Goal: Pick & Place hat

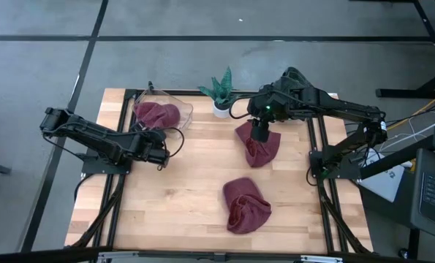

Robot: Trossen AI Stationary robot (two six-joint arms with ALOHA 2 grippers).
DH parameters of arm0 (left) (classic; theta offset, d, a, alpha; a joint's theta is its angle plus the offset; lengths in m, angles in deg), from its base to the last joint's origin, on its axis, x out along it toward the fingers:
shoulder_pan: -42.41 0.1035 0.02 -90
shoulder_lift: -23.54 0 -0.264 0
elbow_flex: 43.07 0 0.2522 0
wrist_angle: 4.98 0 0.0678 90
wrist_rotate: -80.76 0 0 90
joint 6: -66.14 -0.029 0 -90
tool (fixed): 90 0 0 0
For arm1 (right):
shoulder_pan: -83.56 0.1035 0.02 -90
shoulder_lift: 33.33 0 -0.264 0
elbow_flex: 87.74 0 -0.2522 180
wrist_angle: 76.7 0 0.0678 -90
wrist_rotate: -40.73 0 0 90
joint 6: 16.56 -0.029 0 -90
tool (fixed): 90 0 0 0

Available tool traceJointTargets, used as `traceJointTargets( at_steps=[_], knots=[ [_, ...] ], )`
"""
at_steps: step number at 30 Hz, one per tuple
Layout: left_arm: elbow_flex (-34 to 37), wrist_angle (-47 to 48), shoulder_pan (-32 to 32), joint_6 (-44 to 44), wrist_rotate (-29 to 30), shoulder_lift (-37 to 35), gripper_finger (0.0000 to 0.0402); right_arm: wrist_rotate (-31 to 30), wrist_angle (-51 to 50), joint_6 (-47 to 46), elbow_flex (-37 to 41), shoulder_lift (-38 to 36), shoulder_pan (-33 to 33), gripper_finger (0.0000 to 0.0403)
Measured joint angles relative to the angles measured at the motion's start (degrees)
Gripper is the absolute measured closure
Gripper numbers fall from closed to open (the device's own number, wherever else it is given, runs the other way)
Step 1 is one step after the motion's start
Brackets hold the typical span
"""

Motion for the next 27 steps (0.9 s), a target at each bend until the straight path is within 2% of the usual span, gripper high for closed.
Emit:
traceJointTargets(
  at_steps=[9,15,20,23,27],
  knots=[
    [0.0,0.1,1.0,3.2,1.4,0.0,0.0263,0.0,0.5,0.4,0.0,0.0,0.0,0.0202],
    [0.0,0.1,7.4,2.3,-1.0,0.0,0.0263,0.0,1.3,1.7,0.0,0.0,0.0,0.0202],
    [0.0,-0.9,12.5,-3.2,-4.9,0.0,0.0268,0.0,1.4,2.2,0.0,0.0,0.0,0.0202],
    [0.0,-4.5,14.3,-7.6,-7.4,0.0,0.03,0.0,1.4,2.5,0.0,0.0,0.0,0.0202],
    [-1.6,-8.4,15.8,-11.7,-8.4,0.0,0.0381,0.0,1.4,2.6,0.0,0.0,0.0,0.0202]
  ],
)
